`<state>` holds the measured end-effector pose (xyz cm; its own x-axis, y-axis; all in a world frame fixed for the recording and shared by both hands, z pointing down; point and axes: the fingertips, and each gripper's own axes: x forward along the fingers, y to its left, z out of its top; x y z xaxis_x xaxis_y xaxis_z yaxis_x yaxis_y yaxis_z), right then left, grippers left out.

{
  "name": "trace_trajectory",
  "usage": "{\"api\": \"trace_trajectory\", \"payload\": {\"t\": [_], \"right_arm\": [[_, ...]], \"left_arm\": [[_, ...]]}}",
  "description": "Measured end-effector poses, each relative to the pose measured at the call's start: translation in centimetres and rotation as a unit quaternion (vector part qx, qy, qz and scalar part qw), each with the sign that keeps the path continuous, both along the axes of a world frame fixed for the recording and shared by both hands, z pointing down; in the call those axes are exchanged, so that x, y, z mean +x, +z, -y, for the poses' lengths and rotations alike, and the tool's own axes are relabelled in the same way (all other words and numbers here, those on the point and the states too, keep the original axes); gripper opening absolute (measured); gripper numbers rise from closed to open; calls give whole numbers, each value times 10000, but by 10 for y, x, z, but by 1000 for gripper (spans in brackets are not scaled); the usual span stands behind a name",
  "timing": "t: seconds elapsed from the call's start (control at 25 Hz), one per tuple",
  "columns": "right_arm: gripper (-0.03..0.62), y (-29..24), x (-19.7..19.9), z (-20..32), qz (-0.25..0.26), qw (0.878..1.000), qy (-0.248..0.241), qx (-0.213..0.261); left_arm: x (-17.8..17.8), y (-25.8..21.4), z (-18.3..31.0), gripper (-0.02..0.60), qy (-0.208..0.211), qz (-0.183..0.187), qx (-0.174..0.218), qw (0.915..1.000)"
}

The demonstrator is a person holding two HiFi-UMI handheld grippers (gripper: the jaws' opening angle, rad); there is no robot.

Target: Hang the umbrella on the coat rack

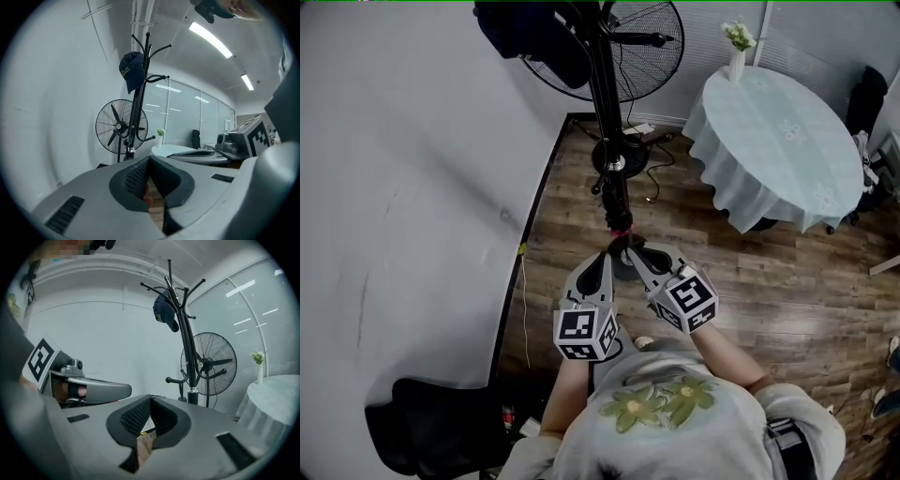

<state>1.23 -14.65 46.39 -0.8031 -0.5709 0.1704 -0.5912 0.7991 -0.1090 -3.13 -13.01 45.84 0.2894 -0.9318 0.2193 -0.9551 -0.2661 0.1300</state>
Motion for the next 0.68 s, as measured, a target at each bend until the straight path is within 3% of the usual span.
{"api": "trace_trajectory", "payload": {"t": [0.68], "right_arm": [[2,5,8,-26,63,9999,-74,-131]], "left_arm": [[9,1,-25,14,-87,165,-7,9998]]}}
